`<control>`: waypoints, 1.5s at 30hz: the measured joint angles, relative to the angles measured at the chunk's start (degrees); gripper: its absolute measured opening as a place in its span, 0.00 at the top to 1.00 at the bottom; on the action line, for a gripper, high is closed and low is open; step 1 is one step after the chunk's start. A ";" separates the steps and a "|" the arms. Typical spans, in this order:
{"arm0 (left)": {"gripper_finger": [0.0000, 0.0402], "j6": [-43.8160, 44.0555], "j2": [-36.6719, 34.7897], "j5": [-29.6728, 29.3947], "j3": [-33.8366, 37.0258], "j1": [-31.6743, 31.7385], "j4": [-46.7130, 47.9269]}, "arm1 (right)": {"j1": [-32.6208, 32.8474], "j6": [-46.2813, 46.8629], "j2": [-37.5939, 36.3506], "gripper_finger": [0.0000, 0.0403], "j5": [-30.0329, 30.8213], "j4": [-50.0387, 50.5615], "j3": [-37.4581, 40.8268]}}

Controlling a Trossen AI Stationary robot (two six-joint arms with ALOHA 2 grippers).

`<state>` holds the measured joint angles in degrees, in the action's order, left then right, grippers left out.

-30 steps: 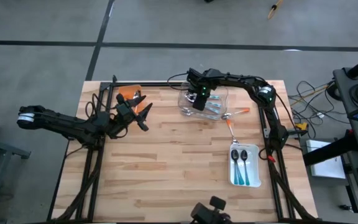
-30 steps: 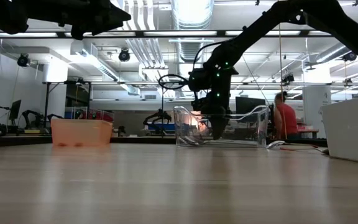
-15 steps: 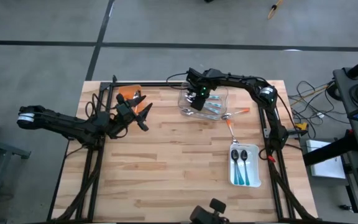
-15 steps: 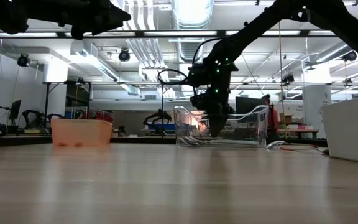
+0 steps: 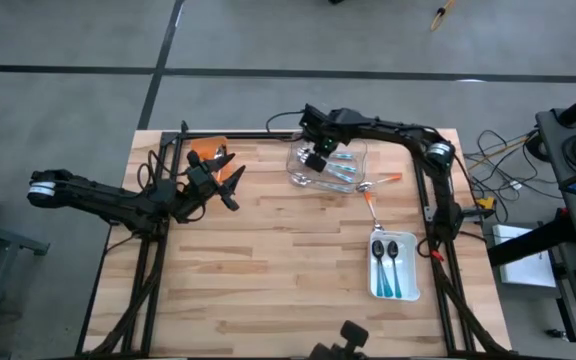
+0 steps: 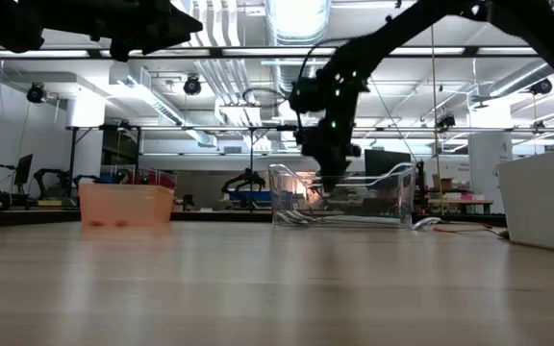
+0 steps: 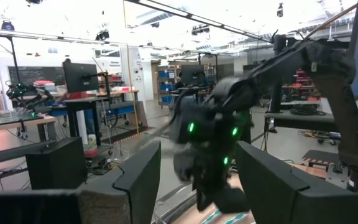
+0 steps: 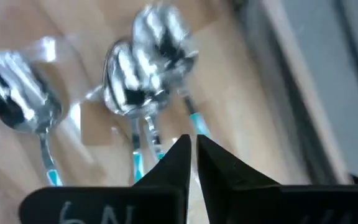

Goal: Sort silverware by color (type)
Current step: Adjust the transparent bin

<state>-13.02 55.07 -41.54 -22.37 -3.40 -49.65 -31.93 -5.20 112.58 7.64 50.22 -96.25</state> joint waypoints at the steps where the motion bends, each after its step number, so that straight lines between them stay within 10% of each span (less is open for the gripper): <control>1: 0.53 0.00 0.00 0.00 0.00 0.00 0.00 | 0.45 0.44 -1.25 0.97 0.37 -0.21 0.00; 14: 0.53 0.11 0.02 0.07 0.00 -0.04 -0.24 | 14.29 8.01 -11.42 0.98 -13.38 9.96 1.34; 33: 0.53 1.49 0.02 0.24 0.00 -0.04 0.50 | 12.34 12.80 -10.67 0.98 5.57 12.86 15.39; 45: 0.53 1.51 0.02 0.20 0.00 -0.04 0.48 | 11.10 13.85 -11.48 0.98 3.80 11.06 15.45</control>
<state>-11.51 55.09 -41.34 -22.37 -3.44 -49.17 -20.83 8.65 101.10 11.44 61.27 -80.80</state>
